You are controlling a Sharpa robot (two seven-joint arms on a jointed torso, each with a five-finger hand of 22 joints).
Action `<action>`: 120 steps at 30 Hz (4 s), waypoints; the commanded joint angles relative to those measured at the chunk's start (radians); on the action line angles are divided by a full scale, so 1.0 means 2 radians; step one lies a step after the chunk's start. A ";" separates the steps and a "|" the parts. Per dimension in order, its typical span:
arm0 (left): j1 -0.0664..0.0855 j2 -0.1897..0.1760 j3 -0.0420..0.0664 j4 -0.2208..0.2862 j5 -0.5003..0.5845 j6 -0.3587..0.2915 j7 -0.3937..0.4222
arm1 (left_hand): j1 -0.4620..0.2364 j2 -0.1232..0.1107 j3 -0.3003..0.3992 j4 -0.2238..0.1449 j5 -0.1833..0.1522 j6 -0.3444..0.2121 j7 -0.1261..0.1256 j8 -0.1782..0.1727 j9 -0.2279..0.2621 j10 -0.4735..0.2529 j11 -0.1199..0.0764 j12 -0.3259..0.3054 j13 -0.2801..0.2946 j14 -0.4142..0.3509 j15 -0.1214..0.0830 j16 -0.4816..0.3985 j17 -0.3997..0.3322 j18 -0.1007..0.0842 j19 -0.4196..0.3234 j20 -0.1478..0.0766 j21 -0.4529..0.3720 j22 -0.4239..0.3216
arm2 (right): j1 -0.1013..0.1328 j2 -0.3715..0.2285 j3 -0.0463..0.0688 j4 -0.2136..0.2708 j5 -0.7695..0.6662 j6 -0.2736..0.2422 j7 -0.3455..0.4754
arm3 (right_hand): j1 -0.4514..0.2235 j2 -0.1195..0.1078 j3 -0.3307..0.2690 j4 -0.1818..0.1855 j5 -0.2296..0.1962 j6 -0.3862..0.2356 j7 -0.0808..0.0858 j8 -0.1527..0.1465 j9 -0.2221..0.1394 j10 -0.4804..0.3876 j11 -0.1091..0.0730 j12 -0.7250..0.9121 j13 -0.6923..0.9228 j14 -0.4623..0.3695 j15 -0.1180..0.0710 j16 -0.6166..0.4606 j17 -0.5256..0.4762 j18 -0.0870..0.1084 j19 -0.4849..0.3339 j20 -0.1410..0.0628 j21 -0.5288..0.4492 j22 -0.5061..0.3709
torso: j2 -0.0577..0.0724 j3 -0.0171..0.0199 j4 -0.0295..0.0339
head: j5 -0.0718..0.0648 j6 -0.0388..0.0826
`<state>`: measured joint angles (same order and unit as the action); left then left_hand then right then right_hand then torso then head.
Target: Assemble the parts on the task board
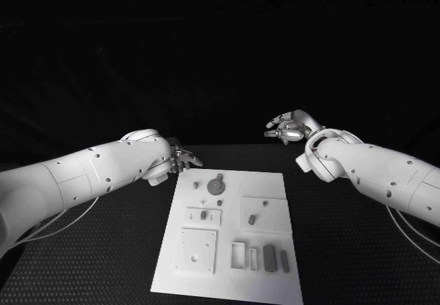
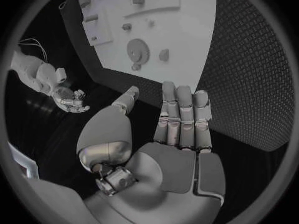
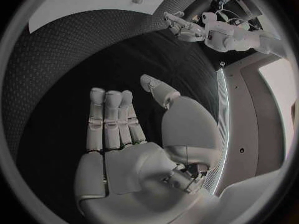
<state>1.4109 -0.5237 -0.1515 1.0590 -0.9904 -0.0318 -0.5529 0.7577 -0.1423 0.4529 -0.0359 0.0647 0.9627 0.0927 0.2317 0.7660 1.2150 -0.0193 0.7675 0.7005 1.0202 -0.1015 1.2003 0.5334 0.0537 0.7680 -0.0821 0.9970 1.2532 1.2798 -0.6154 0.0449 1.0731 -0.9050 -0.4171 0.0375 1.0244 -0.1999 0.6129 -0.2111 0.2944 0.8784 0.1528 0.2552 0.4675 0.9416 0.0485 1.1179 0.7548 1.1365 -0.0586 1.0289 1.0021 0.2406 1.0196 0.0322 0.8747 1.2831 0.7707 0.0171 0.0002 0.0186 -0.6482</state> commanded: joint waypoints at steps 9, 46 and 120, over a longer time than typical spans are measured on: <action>-0.016 0.032 0.000 -0.055 -0.017 0.048 0.015 | -0.001 -0.001 -0.002 0.003 -0.004 -0.006 0.001 -0.004 -0.003 0.002 0.001 -0.003 -0.001 0.003 0.001 -0.002 0.000 -0.005 -0.001 -0.057 -0.003 0.001 | 0.000 0.002 0.000 -0.001 -0.005 0.008 0.005 | -0.008 -0.001 0.003 -0.002 0.002 0.002 0.004 0.002 0.000 -0.010 0.001 -0.009 -0.019 -0.023 0.003 -0.007 -0.011 0.011 -0.017 0.010 -0.016 0.001 | 0.000 -0.0001 0.0006 | 0.002 -0.001; -0.035 0.050 -0.001 -0.078 -0.006 0.107 0.024 | 0.015 0.026 -0.021 -0.010 0.013 0.021 -0.007 0.010 -0.009 0.013 -0.007 -0.002 0.008 0.006 -0.003 0.009 0.008 -0.004 0.002 -0.058 0.002 0.011 | 0.000 0.007 0.000 -0.005 0.011 0.023 0.011 | -0.008 0.005 0.008 -0.006 0.002 -0.015 0.019 0.013 -0.003 -0.004 0.035 -0.259 -0.272 -0.083 0.081 -0.295 -0.191 -0.001 -0.144 0.084 -0.246 -0.107 | -0.001 0.0004 0.0007 | 0.000 -0.003; -0.023 -0.110 -0.005 0.151 0.057 -0.007 0.030 | 0.104 0.092 0.066 -0.065 -0.001 0.067 -0.017 0.036 -0.018 0.055 -0.014 -0.030 0.009 0.025 -0.003 0.019 0.011 -0.007 0.021 -0.059 0.003 0.033 | -0.007 0.013 0.000 -0.030 0.019 0.058 0.019 | -0.007 0.009 -0.002 -0.002 0.013 -0.025 0.019 0.012 -0.011 -0.006 0.050 -0.328 -0.332 -0.113 0.100 -0.344 -0.223 -0.008 -0.181 0.094 -0.287 -0.105 | -0.001 -0.0006 0.0011 | 0.008 -0.007</action>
<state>1.3655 -0.7404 -0.1617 1.3457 -0.8237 -0.0030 -0.4951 0.9635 0.0473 0.5773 -0.1656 0.0608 1.0904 0.0585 0.2876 0.7217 1.2993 -0.0255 0.7116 0.7169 1.0602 -0.1019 1.2322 0.5549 0.0384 0.8025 -0.0946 1.0022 1.3078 1.2657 -0.5887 0.0441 1.0101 -0.8683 -0.3175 0.0599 1.0085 -0.1866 0.6140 -0.2179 0.3148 0.8341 0.1920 0.2778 0.4464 0.9223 0.1464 0.4668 0.0907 0.9136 0.1383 0.3436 0.5572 0.2394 0.6640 0.2195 0.3056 1.0712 0.7683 0.0172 0.0038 0.0322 -0.6597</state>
